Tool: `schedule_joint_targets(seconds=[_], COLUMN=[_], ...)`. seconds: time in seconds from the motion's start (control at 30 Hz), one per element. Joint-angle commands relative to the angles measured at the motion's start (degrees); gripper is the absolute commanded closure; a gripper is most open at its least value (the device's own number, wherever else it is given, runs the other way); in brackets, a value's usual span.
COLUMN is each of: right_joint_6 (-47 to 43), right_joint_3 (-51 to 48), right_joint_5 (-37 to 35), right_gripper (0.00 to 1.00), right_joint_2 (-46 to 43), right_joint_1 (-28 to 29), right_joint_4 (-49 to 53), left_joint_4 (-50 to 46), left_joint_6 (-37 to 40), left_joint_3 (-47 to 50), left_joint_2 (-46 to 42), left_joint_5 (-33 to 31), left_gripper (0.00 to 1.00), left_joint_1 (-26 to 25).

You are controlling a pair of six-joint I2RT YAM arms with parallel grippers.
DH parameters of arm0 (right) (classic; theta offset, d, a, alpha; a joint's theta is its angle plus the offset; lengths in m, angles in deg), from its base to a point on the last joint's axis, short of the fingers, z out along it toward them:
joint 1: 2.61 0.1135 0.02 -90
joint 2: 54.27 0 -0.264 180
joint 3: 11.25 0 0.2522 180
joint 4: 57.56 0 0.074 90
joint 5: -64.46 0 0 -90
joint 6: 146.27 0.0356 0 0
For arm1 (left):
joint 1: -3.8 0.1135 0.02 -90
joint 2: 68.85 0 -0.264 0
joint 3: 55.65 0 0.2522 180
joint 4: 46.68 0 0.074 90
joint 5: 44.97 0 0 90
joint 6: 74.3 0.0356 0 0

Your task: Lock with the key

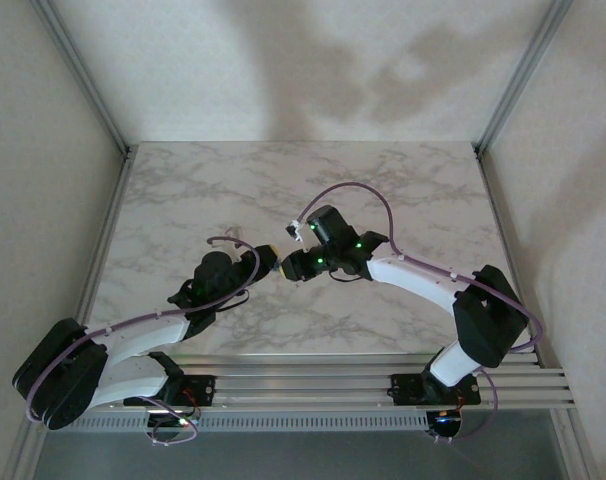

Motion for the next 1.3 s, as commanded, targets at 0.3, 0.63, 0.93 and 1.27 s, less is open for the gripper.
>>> schedule_joint_targets(seconds=[0.3, 0.63, 0.93, 1.27], right_joint_6=[-0.99, -0.98, -1.03, -0.93], right_joint_3=[-0.77, -0.89, -1.08, -0.98], right_joint_5=[1.39, 1.21, 1.28, 1.66], right_gripper=[0.80, 0.81, 0.79, 0.68], right_joint_2=[-1.86, -2.12, -2.11, -1.82], right_joint_1=[0.76, 0.75, 0.76, 0.75], right_joint_4=[-2.07, -2.17, -2.35, -2.42], left_joint_4=[0.26, 0.17, 0.02, -1.41], left_joint_6=[1.47, 1.82, 2.00, 1.12], left_joint_3=[0.38, 0.47, 1.46, 2.57], left_joint_2=[0.47, 0.48, -0.76, -3.11], left_joint_5=[0.95, 1.40, 0.13, -3.45], left_gripper=[0.82, 1.00, 1.00, 1.00], left_joint_1=[-0.50, -0.51, -0.59, -0.58])
